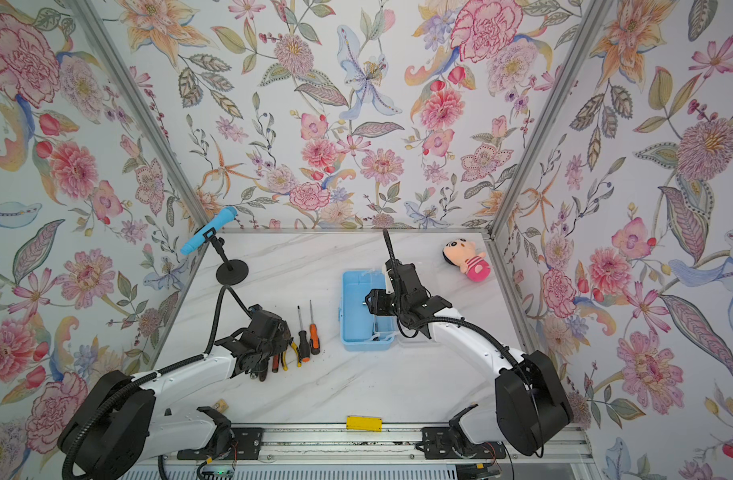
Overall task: Pack the tool kit
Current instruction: 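Move the left gripper back over the remaining tools, then grasp the red-handled chrome ratchet with the left gripper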
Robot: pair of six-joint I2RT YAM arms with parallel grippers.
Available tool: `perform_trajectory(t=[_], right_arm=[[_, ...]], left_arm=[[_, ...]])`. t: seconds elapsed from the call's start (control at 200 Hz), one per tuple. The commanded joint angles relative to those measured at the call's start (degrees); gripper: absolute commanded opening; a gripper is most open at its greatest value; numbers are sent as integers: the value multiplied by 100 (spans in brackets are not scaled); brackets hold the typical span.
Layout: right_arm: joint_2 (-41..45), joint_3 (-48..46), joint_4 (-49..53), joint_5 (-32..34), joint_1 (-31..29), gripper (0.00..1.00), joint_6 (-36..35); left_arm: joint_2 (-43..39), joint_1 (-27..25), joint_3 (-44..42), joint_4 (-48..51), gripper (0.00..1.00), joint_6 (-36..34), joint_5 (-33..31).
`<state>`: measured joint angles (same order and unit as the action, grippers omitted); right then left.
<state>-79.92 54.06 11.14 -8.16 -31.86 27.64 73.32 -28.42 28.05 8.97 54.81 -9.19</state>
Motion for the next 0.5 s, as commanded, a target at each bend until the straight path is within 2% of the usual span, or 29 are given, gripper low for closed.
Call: perform_trajectory(t=[0.0, 0.19, 0.495], right_arm=[[-68, 171, -86, 3, -42, 59, -41], [-129, 175, -86, 2, -23, 59, -53], [-129, 136, -102, -1, 16, 59, -54]], left_arm=[[141, 122, 132, -225, 31, -164, 82], [351, 252, 167, -357, 29, -237, 140], [569, 254, 121, -465, 18, -339, 180]])
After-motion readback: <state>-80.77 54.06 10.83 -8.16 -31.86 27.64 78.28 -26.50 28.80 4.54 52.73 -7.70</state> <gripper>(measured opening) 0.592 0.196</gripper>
